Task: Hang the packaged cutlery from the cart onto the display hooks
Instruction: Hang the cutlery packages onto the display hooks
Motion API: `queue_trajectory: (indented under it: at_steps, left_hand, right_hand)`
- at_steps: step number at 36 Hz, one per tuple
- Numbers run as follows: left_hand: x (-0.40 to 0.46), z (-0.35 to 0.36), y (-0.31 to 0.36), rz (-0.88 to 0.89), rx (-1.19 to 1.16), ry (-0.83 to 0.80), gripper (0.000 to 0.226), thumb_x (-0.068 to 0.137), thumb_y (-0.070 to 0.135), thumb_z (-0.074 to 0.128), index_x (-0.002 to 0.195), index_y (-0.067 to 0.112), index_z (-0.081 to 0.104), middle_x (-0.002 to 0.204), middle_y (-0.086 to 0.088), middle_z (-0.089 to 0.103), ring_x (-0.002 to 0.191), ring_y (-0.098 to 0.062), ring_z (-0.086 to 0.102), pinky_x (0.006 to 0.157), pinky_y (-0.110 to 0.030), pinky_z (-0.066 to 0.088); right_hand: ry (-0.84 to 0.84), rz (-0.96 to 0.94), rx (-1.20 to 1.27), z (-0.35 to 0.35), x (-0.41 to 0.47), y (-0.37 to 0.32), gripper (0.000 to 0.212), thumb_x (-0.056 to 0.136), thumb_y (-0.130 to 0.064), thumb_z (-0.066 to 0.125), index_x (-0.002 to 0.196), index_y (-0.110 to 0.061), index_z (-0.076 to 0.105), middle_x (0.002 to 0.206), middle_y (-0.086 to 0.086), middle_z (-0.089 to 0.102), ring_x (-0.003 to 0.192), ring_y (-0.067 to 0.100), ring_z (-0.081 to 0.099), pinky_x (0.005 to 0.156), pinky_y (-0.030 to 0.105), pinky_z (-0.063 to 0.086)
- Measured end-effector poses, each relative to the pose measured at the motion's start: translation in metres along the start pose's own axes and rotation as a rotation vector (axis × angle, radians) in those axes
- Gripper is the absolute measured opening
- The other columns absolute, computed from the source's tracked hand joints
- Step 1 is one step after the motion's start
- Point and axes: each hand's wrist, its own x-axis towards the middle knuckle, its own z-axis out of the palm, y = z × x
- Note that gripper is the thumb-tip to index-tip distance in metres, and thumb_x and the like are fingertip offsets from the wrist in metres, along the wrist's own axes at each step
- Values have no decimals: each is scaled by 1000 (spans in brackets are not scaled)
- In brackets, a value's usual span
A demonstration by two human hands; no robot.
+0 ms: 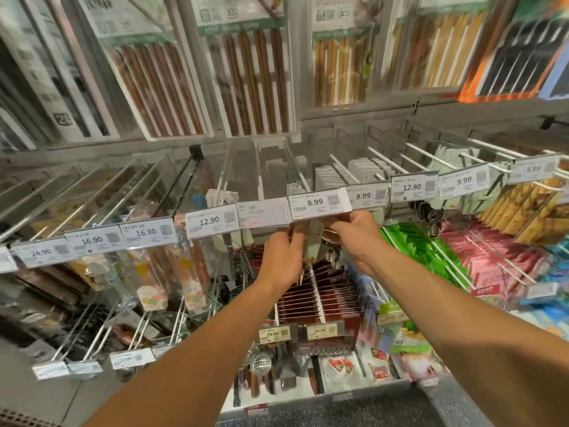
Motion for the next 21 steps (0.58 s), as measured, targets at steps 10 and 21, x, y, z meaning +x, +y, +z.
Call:
queue_trajectory:
  at_steps: [10, 21]
  left_hand:
    - [5, 6, -6, 61, 71, 133, 49, 106, 35, 40, 78, 1, 63, 50, 2, 48, 42, -10, 40, 49, -30, 35]
    - [7, 13, -13, 74, 160, 199, 49, 106, 24, 36, 60, 16, 46, 55, 0, 49, 50, -15, 44, 55, -32, 35]
  right_hand:
    - [62, -61, 21, 8, 7, 4, 26, 88, -2, 70, 100, -25, 70, 104, -7, 73, 103, 13, 67, 93, 31, 54]
    - [40, -59, -95, 10, 6, 5, 37, 88, 0, 66, 122, -16, 67, 116, -3, 70, 113, 14, 62, 105, 40, 47]
